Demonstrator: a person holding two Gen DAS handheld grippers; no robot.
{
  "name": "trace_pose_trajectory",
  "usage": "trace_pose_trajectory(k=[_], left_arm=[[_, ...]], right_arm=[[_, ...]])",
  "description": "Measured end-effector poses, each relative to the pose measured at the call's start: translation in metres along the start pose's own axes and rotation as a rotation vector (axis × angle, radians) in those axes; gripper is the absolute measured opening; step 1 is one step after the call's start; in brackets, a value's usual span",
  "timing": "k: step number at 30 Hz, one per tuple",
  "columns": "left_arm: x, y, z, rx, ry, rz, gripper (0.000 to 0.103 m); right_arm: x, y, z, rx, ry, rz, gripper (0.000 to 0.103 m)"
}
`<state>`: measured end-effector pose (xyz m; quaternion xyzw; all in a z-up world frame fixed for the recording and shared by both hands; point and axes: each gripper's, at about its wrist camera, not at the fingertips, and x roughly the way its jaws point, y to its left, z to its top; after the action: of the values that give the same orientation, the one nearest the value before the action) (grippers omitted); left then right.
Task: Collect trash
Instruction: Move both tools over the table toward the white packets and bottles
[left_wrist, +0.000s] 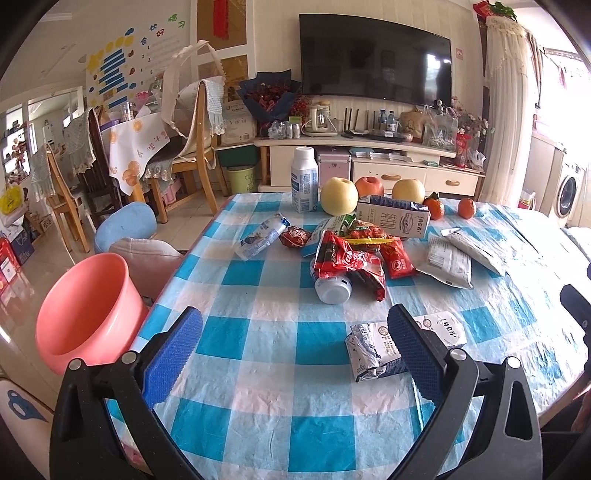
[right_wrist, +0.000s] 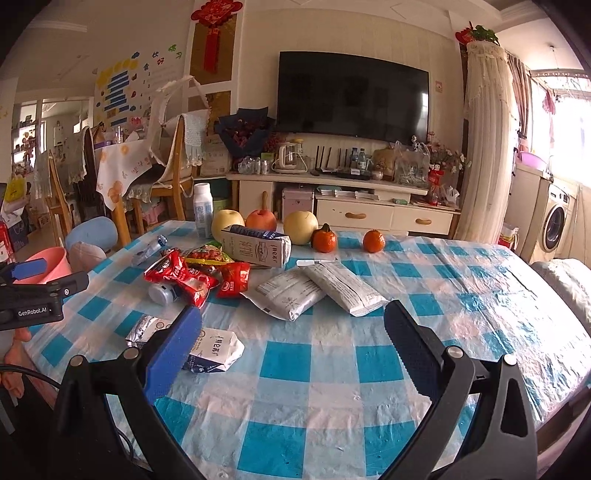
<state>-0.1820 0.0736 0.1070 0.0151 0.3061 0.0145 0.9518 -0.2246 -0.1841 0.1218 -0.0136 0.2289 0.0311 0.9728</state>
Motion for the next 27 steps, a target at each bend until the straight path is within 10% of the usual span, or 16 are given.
trace_pose_trajectory(k=[27], left_arm=[[0.033,-0.053,-0.012,0.285,0.126,-0.211,0.099]], right_arm=[[0.036,-0.058,-0.004,0.145,0.146,0.038,0.099]])
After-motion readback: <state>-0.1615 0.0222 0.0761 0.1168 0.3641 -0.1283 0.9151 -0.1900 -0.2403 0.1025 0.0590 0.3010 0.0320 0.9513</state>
